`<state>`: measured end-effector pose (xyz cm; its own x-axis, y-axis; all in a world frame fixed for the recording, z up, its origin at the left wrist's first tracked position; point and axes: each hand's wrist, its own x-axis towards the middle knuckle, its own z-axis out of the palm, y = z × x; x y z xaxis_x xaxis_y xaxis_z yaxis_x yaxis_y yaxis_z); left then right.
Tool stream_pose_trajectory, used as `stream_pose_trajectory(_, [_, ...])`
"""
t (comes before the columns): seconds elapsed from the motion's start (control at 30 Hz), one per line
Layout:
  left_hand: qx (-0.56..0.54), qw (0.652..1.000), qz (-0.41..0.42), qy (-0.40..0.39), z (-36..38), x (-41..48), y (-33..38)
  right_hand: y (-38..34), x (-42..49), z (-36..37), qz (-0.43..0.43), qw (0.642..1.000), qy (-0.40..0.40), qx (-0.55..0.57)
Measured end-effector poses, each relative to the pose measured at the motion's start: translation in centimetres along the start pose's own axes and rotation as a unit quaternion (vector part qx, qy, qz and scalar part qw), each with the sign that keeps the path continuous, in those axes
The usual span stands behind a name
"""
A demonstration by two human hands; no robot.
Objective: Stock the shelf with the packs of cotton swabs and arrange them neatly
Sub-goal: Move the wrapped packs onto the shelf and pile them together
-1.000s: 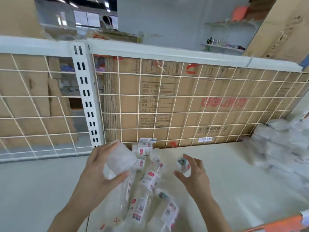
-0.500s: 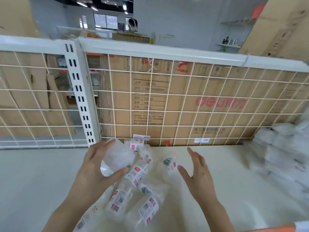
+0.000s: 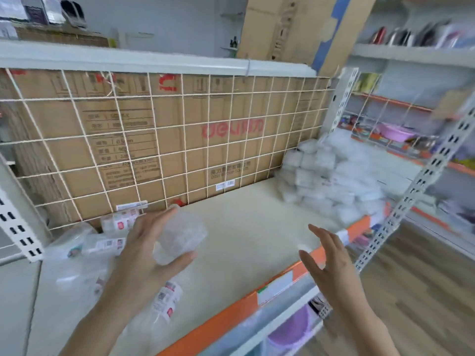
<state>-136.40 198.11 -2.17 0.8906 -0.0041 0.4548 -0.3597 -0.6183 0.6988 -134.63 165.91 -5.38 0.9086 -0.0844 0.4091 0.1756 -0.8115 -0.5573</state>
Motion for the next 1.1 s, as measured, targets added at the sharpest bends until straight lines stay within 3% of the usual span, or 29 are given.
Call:
stream_pose_trajectory(0.53, [-0.063, 0.993, 0.063, -0.076, 11.4, 6.2, 4.6, 6.7, -2.2, -7.3, 0.093, 0.99, 0.093, -0.052])
stream_pose_trajectory(0.87, [-0.054, 0.992, 0.066, -0.097, 19.8, 15.6, 5.3, 14.1, 10.1, -7.4, 0.082, 0.992, 0.087, -0.034])
stream_pose_trajectory(1.1, [-0.029, 0.995, 0.045, -0.081, 27.2, 23.6, 5.4, 20.1, 19.7, -7.0, 0.022, 0.996, 0.078, -0.048])
